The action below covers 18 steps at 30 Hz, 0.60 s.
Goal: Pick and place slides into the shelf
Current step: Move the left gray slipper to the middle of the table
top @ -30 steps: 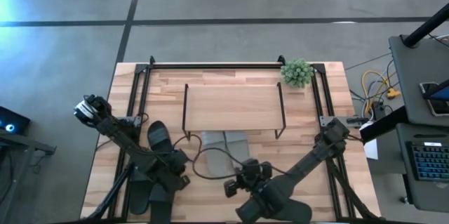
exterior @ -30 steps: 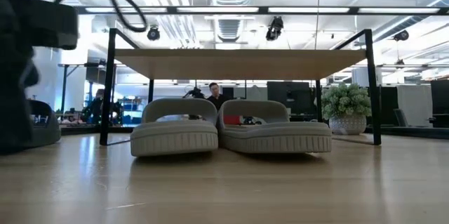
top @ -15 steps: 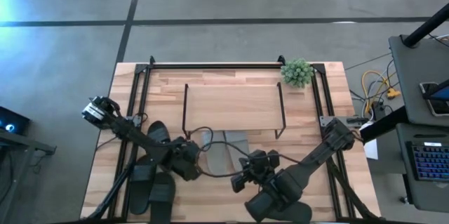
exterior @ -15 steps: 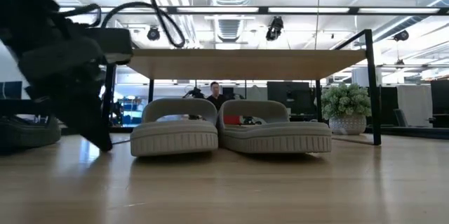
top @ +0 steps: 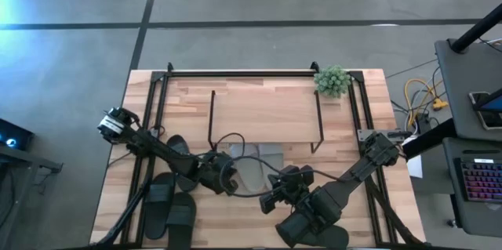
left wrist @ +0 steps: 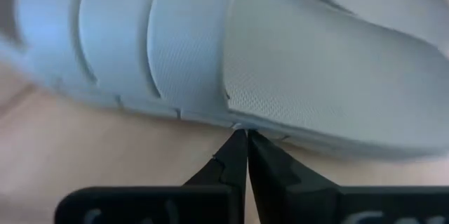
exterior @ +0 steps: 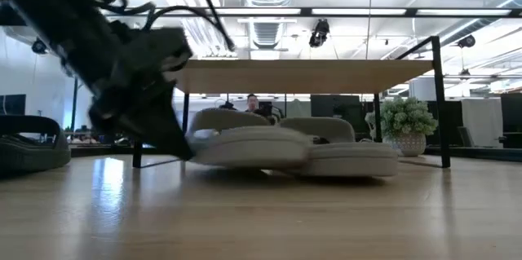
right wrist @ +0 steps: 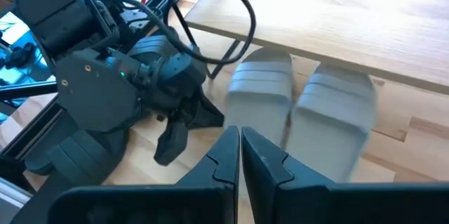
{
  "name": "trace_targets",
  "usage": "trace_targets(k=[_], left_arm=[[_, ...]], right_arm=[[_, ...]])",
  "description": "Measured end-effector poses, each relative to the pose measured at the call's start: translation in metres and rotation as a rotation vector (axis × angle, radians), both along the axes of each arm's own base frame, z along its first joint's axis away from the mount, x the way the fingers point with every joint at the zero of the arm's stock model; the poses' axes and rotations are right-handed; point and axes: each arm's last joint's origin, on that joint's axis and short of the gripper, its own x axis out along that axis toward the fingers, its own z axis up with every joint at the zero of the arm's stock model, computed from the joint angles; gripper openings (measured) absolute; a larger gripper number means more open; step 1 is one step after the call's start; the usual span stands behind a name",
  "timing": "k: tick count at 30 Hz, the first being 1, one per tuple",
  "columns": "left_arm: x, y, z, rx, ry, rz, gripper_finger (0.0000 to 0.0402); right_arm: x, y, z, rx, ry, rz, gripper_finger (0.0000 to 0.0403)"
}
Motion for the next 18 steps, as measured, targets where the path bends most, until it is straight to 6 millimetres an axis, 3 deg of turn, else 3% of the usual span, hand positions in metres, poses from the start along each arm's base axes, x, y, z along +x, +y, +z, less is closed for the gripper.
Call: trace_targets(k=[4,8,18], left_arm=[[0.014,0.0,0.006,0.013,-0.114,-0.035,0.0],[0.019,0.001,0.007,0.017,-0.112,-0.038,0.0],[-0.009,-0.004,-0.003,-0.026,0.174,-0.138,0.0]], right_arm=[[0.0,0.0,0.0,0.001,-0.001,0.0,0.0009],[0.0,0.0,-0.001,0.012,-0.011,-0.012,0.0009],[-0.007,0.008,-0.013,0.21,0.19,0.033,0.0009]])
